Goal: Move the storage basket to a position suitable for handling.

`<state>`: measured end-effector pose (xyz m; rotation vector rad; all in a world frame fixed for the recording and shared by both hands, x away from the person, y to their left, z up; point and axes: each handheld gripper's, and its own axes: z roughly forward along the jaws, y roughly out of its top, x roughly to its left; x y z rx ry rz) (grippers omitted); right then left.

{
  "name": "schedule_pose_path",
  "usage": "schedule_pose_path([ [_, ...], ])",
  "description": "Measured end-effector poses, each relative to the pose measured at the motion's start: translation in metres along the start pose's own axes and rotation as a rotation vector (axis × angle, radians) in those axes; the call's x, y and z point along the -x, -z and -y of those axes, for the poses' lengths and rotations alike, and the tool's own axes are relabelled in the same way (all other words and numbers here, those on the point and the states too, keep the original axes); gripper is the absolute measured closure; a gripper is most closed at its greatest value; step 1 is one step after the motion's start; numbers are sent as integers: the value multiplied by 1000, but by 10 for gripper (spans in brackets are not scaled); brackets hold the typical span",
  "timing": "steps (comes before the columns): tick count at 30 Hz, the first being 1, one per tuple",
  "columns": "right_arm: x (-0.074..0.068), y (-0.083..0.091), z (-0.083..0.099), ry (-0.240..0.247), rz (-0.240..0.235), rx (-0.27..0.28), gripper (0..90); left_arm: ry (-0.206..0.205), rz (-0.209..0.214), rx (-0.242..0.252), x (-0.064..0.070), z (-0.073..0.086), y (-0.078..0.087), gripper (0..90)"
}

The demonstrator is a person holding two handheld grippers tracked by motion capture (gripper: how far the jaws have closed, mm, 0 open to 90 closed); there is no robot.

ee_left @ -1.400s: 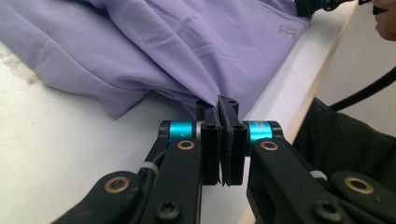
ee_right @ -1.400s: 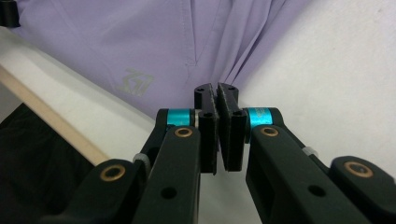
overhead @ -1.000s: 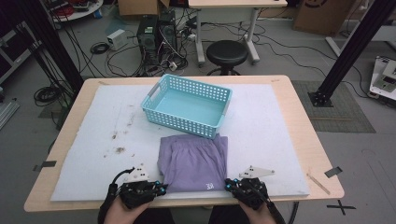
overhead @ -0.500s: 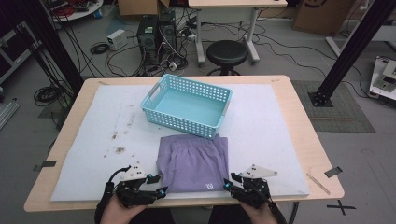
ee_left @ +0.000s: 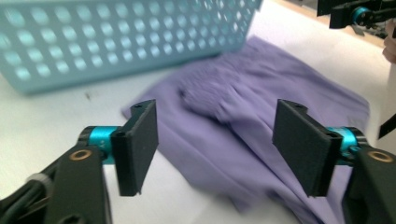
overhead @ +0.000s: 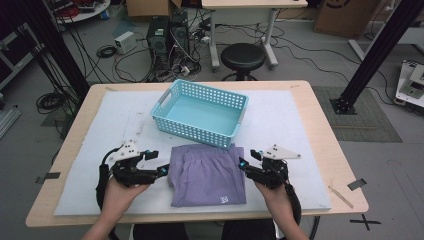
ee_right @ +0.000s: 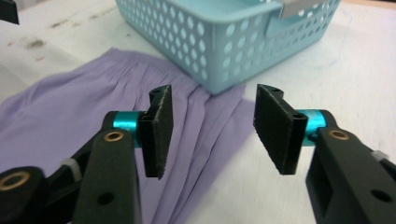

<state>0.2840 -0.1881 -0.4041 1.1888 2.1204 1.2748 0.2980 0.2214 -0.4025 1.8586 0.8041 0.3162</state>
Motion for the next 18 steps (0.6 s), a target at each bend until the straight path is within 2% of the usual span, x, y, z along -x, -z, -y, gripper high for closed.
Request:
schedule_pose_path([
  [6, 13, -21, -16, 20, -17, -6, 447, 10, -66, 37, -21, -13, -10, 306],
  [12, 23, -42, -29, 24, -21, -23, 415, 14, -104, 16, -38, -16, -20, 306],
  [15, 24, -52, -33, 46, -21, -45, 401, 20, -128, 10, -44, -17, -21, 306],
  [18, 21, -58, -33, 59, -16, -57, 386, 30, -150, 26, -51, -18, -21, 306],
])
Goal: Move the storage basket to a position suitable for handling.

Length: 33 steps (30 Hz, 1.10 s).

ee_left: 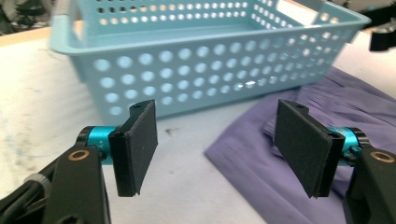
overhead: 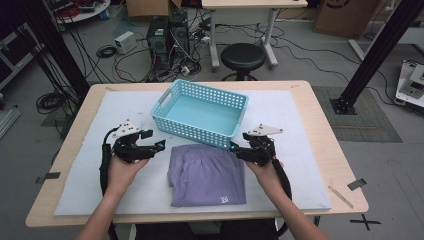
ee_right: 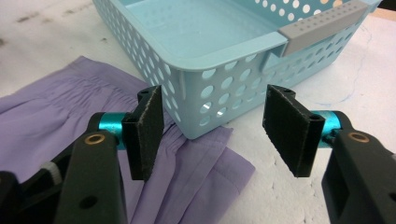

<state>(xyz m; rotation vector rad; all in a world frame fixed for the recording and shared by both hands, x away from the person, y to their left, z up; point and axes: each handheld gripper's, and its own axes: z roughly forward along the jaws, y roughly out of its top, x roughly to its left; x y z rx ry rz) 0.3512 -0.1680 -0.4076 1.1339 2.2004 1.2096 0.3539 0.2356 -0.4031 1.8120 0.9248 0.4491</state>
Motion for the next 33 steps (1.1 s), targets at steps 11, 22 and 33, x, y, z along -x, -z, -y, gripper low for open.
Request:
schedule_pose_path([
  [11, -5, -18, -3, -10, 33, -8, 363, 111, -38, 13, -45, 10, -21, 296],
  [22, -3, -23, -5, -21, 8, 14, 355, 45, -9, 66, -64, 0, -46, 285],
  [33, 10, -22, -12, -53, 3, 32, 422, 9, 59, 66, -54, 2, -60, 289],
])
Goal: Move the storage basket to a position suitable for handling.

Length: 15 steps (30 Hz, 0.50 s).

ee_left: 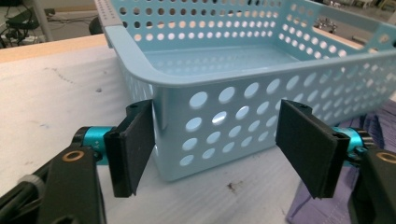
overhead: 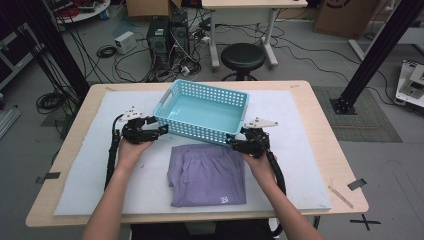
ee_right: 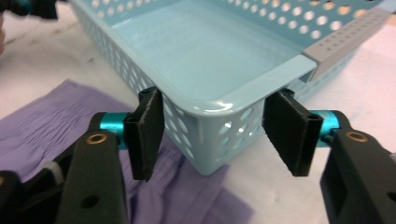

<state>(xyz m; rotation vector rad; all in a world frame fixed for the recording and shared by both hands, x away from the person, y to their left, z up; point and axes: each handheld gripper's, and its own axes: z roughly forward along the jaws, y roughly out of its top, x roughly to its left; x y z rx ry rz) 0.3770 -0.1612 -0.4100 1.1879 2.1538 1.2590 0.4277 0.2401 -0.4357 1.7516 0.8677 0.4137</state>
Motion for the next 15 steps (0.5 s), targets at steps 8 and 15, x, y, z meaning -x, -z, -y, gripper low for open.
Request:
schedule_pose_path([
  [8, 28, 2, -3, -71, 31, 6, 446, -21, 15, -29, 22, -4, -11, 288],
  [15, 42, 0, 1, -100, 46, -22, 426, -66, 26, -45, 34, -5, -15, 290],
])
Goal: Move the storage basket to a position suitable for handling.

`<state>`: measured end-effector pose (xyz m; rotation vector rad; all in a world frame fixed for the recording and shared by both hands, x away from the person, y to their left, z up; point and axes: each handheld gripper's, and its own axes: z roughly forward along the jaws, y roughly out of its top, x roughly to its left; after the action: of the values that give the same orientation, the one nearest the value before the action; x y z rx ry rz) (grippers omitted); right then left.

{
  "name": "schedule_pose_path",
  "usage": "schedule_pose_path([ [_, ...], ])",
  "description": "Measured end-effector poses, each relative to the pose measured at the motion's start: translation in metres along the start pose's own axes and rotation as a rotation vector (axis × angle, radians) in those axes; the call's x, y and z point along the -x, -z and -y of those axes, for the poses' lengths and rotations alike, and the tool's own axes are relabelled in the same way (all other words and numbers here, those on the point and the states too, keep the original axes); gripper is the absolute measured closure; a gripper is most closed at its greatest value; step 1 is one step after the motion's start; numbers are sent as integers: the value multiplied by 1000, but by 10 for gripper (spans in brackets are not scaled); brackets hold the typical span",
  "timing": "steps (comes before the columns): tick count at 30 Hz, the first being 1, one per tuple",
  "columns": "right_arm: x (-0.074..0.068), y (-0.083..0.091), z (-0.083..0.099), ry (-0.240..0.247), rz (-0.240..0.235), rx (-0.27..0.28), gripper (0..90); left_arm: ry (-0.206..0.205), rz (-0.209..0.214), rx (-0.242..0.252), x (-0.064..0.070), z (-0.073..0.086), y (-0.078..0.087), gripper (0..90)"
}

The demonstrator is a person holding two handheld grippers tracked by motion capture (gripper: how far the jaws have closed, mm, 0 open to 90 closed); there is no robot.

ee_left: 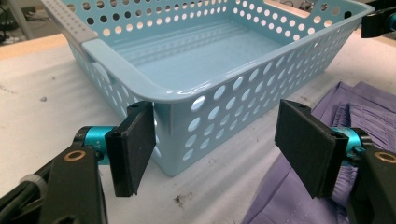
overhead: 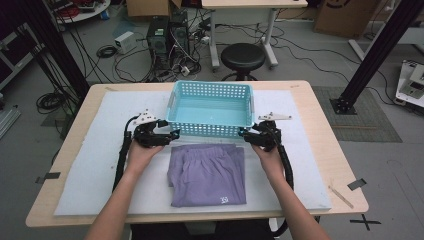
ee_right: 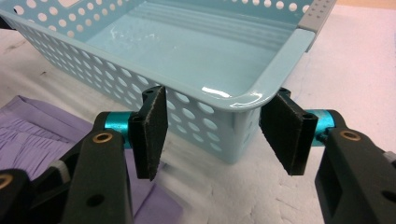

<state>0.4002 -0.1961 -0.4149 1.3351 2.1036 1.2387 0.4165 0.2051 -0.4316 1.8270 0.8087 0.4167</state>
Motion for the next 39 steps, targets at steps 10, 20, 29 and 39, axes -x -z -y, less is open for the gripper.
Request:
schedule_pose_path([
  [10, -2, 8, 5, 17, 31, 42, 280, 32, -33, 59, -7, 0, 9, 261],
  [20, 0, 2, -1, -31, 18, 76, 269, 68, -36, 81, -10, -1, -4, 242],
  [29, 0, -10, -2, -43, -37, 30, 268, 68, -20, 67, -6, 1, -13, 256],
  [39, 0, -12, -5, -44, -37, 17, 247, 65, -40, 38, 0, -2, -10, 280],
])
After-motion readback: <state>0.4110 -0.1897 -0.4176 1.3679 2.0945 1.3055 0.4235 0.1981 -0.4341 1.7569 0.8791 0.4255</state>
